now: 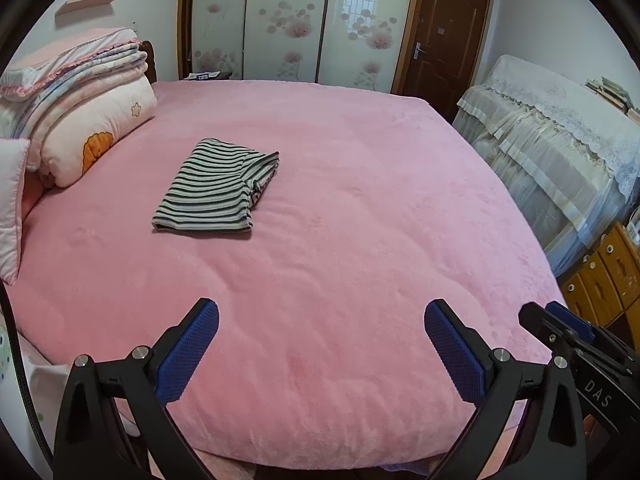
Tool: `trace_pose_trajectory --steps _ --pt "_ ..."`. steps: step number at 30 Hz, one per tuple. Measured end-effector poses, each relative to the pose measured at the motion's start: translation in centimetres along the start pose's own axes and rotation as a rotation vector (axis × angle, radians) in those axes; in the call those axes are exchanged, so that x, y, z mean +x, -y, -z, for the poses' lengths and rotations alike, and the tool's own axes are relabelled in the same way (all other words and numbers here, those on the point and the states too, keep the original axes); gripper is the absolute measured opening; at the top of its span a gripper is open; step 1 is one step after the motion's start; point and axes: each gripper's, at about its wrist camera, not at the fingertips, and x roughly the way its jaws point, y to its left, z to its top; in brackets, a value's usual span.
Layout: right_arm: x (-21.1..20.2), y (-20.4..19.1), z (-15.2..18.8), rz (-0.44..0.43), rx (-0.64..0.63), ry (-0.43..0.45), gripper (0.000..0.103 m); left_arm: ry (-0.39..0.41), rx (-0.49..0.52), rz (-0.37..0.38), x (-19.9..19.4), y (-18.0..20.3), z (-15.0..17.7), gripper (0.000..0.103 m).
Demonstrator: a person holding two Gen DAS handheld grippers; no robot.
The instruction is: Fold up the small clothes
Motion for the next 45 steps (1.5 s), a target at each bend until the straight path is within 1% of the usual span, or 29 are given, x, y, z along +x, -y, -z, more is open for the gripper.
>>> trace_pose_trajectory --steps 4,9,13,18,30,45 --pt "-0.9 -0.5 0.1 0.004 -0.021 0.021 0.051 0.002 -0.016 0.012 -0.8 0.3 0.3 0.102" --pt "-1.7 -1.2 0.4 -0.001 -0.054 0.035 0.052 0.026 0.029 -0.054 -1.5 1.4 0.4 0.102" --pt "-2.4 -1.3 0.6 0.007 -0.062 0.05 0.052 0.029 0.037 -0.041 -2.2 2.0 0.6 0.102" --pt "-3.0 -0.8 0.6 0.002 -0.057 0.051 0.053 0.029 0.058 -0.048 -2.8 2.8 0.9 0.102" --pt "-4.5 -0.3 1.3 0.033 -0.05 0.069 0.053 0.048 0.083 -0.057 -4.1 4.0 1.6 0.102" --pt "-5.8 -0.4 1.8 0.054 -0.067 0.085 0.053 0.066 0.087 -0.064 -4.9 4.9 2.1 0.102"
